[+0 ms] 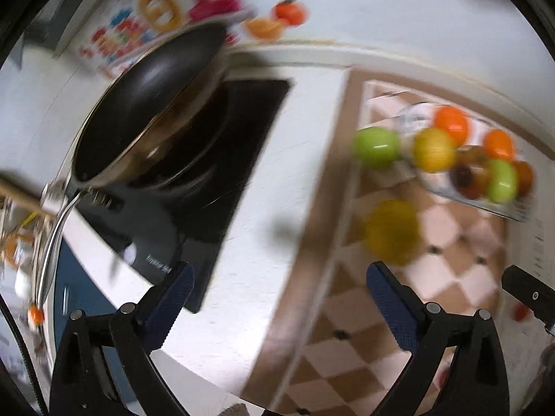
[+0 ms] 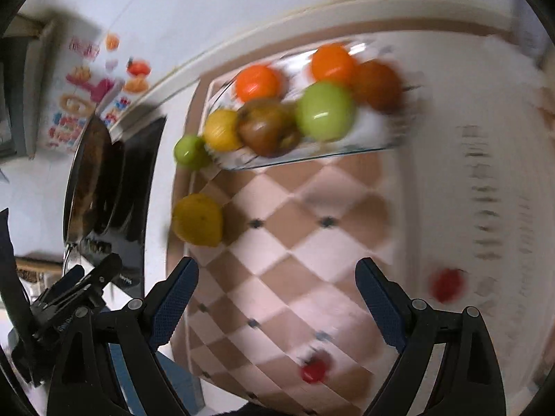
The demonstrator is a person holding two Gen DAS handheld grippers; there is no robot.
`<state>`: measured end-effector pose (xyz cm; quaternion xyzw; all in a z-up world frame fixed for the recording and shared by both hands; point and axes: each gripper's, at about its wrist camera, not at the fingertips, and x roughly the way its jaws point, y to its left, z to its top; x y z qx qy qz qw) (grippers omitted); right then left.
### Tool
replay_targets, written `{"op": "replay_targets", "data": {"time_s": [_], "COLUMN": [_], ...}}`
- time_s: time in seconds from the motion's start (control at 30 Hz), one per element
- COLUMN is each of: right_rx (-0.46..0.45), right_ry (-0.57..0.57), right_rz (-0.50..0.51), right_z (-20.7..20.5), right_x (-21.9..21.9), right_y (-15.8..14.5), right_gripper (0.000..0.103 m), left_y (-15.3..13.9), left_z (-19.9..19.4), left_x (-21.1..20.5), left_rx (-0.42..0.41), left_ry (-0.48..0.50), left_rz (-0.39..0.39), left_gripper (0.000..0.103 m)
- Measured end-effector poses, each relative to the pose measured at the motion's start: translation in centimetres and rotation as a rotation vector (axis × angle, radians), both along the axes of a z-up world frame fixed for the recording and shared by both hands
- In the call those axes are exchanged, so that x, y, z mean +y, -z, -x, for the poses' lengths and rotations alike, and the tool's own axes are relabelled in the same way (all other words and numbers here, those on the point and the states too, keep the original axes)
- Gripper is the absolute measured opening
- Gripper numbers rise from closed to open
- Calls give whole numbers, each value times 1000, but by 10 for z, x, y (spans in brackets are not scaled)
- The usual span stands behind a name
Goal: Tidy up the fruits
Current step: 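Grasp the green apple with the left gripper while the right gripper grasps the yellow citrus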
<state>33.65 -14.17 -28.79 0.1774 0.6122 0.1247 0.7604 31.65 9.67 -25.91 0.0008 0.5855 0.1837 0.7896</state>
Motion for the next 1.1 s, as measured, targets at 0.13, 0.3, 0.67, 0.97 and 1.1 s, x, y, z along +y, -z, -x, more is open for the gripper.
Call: {"op": "replay_targets", "data": {"time_s": [0.13,0.3,0.67,0.97,1.1], "right_rx": [30,77,71,100,92], "right_ry": [-92,-169,-233,-55,-23], "right_rz": [-18,-34,52,63,78], "right_z": [-32,-62,-61,-53,-52], "right_x": [55,110,120,37,20], "right_y": [30,63,75,67,61], "right_gripper": [94,94,66,66,66], "left_y": [13,15,14,91,113], "left_z": [-2,-13,-90,-164,-172], "left_x": [29,46,42,48,40], "left_rx": [27,43,56,193,237], "left_ry": [-83,-118,-59,-289,-299], "left_rz": [-9,-12,302,816,828], "left_gripper": [102,102,102,102,86]}}
